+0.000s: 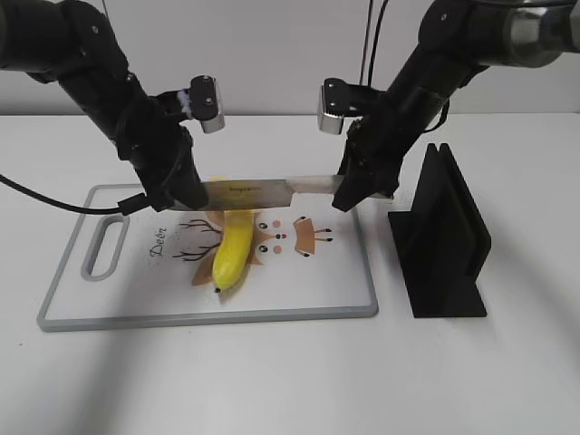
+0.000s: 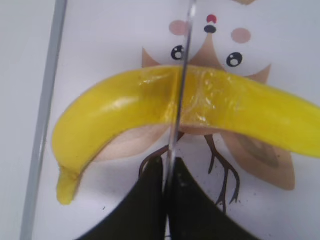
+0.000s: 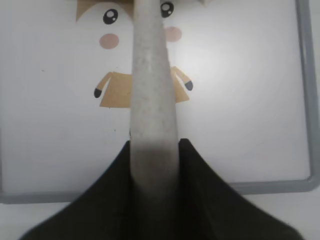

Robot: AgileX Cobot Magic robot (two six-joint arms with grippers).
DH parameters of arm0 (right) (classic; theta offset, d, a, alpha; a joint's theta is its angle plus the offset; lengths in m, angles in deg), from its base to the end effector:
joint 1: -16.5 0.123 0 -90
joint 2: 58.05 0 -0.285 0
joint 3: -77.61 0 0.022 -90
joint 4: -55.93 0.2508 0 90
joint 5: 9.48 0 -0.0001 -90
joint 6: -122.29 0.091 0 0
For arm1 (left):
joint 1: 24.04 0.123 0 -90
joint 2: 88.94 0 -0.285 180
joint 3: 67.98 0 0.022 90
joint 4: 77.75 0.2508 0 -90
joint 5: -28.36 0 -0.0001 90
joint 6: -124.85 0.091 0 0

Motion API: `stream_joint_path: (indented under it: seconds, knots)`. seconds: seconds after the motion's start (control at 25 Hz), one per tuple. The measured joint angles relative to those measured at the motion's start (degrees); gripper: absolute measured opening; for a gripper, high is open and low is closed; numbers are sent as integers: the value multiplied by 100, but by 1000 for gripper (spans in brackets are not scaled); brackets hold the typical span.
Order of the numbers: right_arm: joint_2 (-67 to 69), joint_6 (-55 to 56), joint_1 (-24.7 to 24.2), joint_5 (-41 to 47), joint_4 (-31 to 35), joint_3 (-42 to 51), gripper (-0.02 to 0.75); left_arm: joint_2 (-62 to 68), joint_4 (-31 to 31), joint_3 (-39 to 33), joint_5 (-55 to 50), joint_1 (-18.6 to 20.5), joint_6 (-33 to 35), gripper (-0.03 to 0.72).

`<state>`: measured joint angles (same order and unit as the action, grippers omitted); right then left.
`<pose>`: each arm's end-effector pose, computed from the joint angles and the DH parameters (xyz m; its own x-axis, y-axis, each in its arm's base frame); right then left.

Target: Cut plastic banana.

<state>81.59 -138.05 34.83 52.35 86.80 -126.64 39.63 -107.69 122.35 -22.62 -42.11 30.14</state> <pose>0.4260 0.1845 0.1393 -0.1071 -0.8841 -0.4550 -0.9932 0.0742 0.0895 0.3983 -0.1671 0.1654 -0.0375 0.8935 -0.4475 0.9939 0.0800 0.0765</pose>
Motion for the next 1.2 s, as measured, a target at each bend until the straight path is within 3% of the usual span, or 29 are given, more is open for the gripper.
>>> stream_joint_path:
  seconds: [0.6, 0.92, 1.0, 1.04, 1.2]
  knots:
    - [-1852, 25, 35, 339, -130, 42, 176, -1737, 20, -22, -562, -52, -82, -24]
    - [-1996, 25, 46, 367, -119, 48, 176, -1851, -26, -22, -582, -53, -86, -14]
    - [-1996, 40, 39, 367, -156, 48, 172, -1851, -19, -22, -530, -53, -93, 45]
    - [-2001, 46, 34, 361, -187, 48, 171, -1851, -16, -22, -495, -35, -98, 109]
    - [-2001, 149, 10, 271, -304, 48, 170, -1851, 11, -44, -414, -5, -349, 474]
